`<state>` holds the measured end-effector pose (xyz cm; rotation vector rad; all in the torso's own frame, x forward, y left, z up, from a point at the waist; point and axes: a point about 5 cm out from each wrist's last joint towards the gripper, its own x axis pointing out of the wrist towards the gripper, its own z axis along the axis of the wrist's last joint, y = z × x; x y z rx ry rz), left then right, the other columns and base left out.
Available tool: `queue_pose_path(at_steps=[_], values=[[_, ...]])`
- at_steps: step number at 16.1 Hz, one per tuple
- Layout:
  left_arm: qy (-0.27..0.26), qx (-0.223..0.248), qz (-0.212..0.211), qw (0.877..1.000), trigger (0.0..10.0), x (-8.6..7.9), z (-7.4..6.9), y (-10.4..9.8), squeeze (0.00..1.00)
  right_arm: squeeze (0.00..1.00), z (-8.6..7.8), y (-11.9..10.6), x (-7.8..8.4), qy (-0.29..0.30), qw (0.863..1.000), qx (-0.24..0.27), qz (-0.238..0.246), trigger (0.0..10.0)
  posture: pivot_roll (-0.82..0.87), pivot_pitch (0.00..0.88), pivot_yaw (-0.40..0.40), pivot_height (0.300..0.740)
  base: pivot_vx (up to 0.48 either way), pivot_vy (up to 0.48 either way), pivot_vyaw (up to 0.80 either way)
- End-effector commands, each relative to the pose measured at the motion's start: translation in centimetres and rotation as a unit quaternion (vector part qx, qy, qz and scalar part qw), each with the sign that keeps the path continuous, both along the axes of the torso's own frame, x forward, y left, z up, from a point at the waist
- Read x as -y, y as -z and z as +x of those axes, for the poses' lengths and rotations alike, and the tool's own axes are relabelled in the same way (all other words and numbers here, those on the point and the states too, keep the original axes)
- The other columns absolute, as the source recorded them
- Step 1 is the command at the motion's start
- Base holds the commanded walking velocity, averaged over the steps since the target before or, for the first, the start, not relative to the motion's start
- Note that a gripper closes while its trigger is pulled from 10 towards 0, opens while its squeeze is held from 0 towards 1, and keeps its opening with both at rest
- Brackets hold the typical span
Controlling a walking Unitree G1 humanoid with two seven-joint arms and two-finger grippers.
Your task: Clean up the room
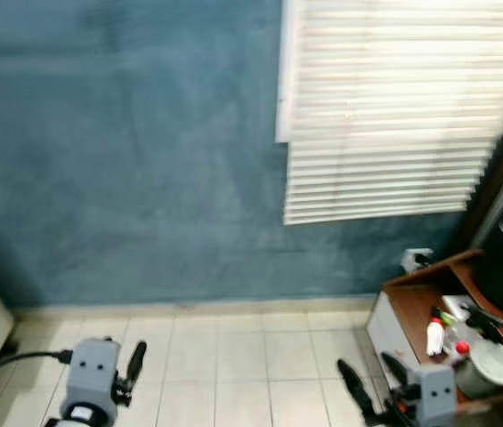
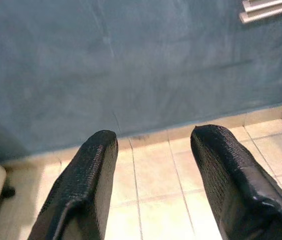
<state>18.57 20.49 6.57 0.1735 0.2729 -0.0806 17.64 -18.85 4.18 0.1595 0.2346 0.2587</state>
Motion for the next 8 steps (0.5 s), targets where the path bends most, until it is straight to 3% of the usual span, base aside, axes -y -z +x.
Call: queue_pose_path(at_steps=[1, 3, 8], values=[[0.007, 0.021, -0.001, 1.000, 10.0, 0.93, 1.16, -1.14, 0.00, 0.00, 0.82, -0.11, -0.63, -0.009, 1.000, -0.003, 0.017, 10.0, -0.04, 0.000, -0.012, 0.740, 0.000, 0.000, 0.00], [-0.024, 0.018, -0.016, 0.999, 10.0, 0.86, 1.63, -1.65, 0.00, 0.00, 1.06, -0.29, -1.22, -0.022, 0.999, -0.011, 0.019, 10.0, -0.03, 0.002, -0.011, 0.740, 0.000, 0.000, 0.00], [-0.024, 0.015, -0.017, 0.999, 10.0, 0.89, 1.56, -1.64, 0.00, 0.00, 1.03, -0.32, -1.23, -0.022, 0.999, -0.012, 0.020, 10.0, -0.03, 0.002, -0.011, 0.740, 0.000, 0.000, 0.00]])
